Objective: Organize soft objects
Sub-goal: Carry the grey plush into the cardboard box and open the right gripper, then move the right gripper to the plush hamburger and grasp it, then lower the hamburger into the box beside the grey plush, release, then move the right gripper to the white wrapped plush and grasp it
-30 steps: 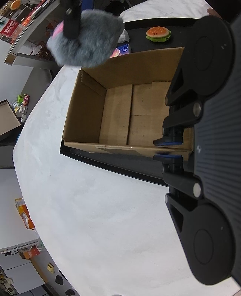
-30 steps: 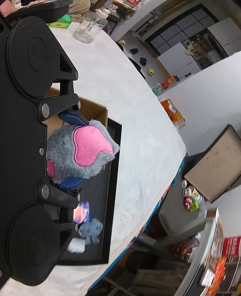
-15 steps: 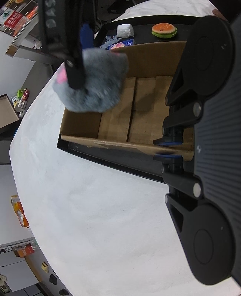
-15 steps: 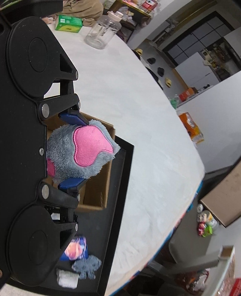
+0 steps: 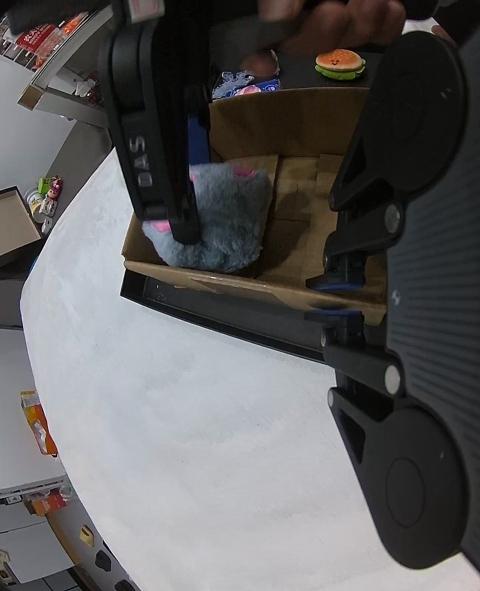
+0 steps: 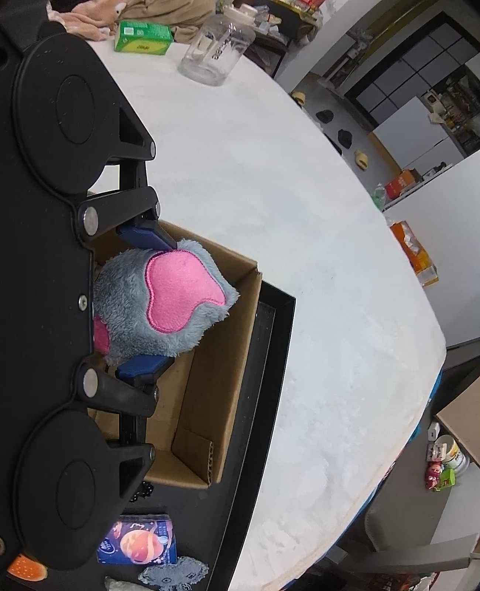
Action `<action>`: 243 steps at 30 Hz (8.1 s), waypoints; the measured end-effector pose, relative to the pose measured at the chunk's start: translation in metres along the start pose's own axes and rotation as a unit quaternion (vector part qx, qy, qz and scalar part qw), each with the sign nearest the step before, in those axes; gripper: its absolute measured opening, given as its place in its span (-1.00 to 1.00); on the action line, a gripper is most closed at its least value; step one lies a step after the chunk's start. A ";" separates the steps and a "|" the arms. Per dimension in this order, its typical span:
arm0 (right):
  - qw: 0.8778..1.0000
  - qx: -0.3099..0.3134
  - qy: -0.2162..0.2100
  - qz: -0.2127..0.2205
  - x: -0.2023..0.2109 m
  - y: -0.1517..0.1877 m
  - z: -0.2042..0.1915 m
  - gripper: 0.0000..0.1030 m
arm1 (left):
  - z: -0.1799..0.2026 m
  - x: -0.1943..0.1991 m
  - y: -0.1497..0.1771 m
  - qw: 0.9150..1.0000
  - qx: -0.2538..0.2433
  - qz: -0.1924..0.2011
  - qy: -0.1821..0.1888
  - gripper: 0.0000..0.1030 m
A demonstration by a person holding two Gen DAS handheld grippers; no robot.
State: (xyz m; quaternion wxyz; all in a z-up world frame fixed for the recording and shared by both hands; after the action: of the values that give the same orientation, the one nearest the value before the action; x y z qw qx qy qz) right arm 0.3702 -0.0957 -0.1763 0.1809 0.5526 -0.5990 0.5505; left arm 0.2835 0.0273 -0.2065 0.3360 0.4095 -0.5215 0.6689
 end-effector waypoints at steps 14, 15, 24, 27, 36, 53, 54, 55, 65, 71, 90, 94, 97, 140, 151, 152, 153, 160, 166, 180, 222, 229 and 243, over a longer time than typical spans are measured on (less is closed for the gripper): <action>1.000 -0.005 0.000 -0.018 -0.004 0.004 0.008 0.42 | -0.003 0.001 0.001 0.999 0.003 -0.027 -0.018 -0.77; 1.000 -0.003 -0.001 -0.014 0.001 0.004 0.008 0.42 | -0.002 0.001 0.000 0.999 0.003 -0.027 -0.022 -0.76; 1.000 0.000 -0.012 0.017 0.050 0.012 0.019 0.42 | 0.004 0.003 -0.001 0.998 0.012 -0.032 -0.052 -0.68; 1.000 -0.002 -0.010 0.024 0.063 0.017 0.024 0.45 | 0.009 0.004 -0.002 0.997 0.010 -0.031 -0.069 -0.51; 0.999 -0.016 0.008 0.051 0.091 0.038 0.044 0.66 | 0.024 0.014 0.001 0.994 -0.009 -0.016 -0.108 0.28; 0.990 -0.110 0.061 0.063 0.112 0.101 0.119 0.79 | 0.048 0.014 0.008 0.987 -0.056 -0.017 -0.148 0.40; 0.989 -0.117 0.064 0.062 0.110 0.105 0.123 0.79 | 0.050 0.014 0.008 0.986 -0.062 -0.018 -0.151 0.40; 0.988 -0.123 0.066 0.061 0.109 0.109 0.127 0.79 | 0.052 0.013 0.009 0.986 -0.066 -0.017 -0.154 0.40; 0.979 -0.168 0.107 0.041 0.094 0.128 0.160 0.79 | 0.071 0.007 0.009 0.981 -0.094 -0.023 -0.169 0.42; 0.976 -0.187 0.114 0.013 0.081 0.135 0.174 0.79 | 0.076 0.001 0.008 0.979 -0.102 -0.030 -0.176 0.42; 0.974 -0.179 0.127 -0.050 0.038 0.139 0.183 -0.21 | 0.065 0.006 0.004 0.982 -0.085 -0.025 -0.169 0.42; 0.977 -0.172 0.118 -0.037 0.045 0.137 0.178 -0.26 | 0.058 0.010 0.003 0.983 -0.078 -0.019 -0.164 0.42; 0.980 -0.163 0.110 -0.022 0.053 0.134 0.171 -0.27 | 0.053 0.014 0.002 0.984 -0.075 -0.015 -0.162 0.42; 0.998 -0.026 0.039 0.031 0.071 0.019 0.051 -0.24 | 0.027 0.005 0.005 0.992 -0.040 0.010 -0.119 -0.57; 0.999 -0.010 0.031 0.014 0.043 -0.002 0.039 -0.05 | 0.029 0.006 0.010 0.993 -0.041 0.006 -0.107 -0.78; 0.999 -0.007 0.036 0.012 0.041 -0.003 0.038 0.01 | 0.029 0.007 0.010 0.993 -0.040 0.006 -0.107 -0.79; 0.999 -0.006 0.041 0.011 0.040 -0.003 0.039 0.09 | 0.028 0.006 0.009 0.994 -0.040 0.005 -0.106 -0.79; 0.999 -0.018 0.044 0.013 0.045 -0.001 0.046 0.25 | 0.030 0.006 0.009 0.993 -0.042 0.006 -0.108 -0.79; 0.999 -0.015 0.041 0.012 0.053 0.004 0.048 0.25 | 0.031 0.006 0.008 0.993 -0.043 0.006 -0.111 -0.79; 0.999 -0.003 0.038 0.018 0.079 0.022 0.064 0.50 | 0.040 0.012 0.008 0.991 -0.053 0.013 -0.122 -0.71; 0.978 -0.183 0.058 0.076 0.081 0.074 0.226 0.63 | 0.076 -0.004 -0.006 0.983 -0.069 -0.013 -0.171 0.42; 0.977 -0.185 0.082 0.072 0.068 0.074 0.237 0.62 | 0.083 -0.012 -0.005 0.982 -0.077 -0.021 -0.170 0.42; 0.978 -0.162 0.131 0.027 0.039 0.077 0.237 -0.10 | 0.082 -0.016 -0.005 0.982 -0.079 -0.026 -0.168 0.42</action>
State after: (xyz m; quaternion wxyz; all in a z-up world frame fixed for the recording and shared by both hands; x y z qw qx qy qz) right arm 0.3843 -0.3345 -0.2571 0.3298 0.4227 -0.6660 0.5186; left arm 0.3116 -0.0520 -0.2089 0.2924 0.5016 -0.6111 0.5380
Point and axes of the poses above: each gripper's, at about its wrist camera, not at the fingertips, and x roughly against the way its jaws point, z to its right, y to its underside, the point moved 1 cm from there along -x, roughly the way its jaws point, and after that the axes turned 2 degrees about x, right-handed, at the moved point
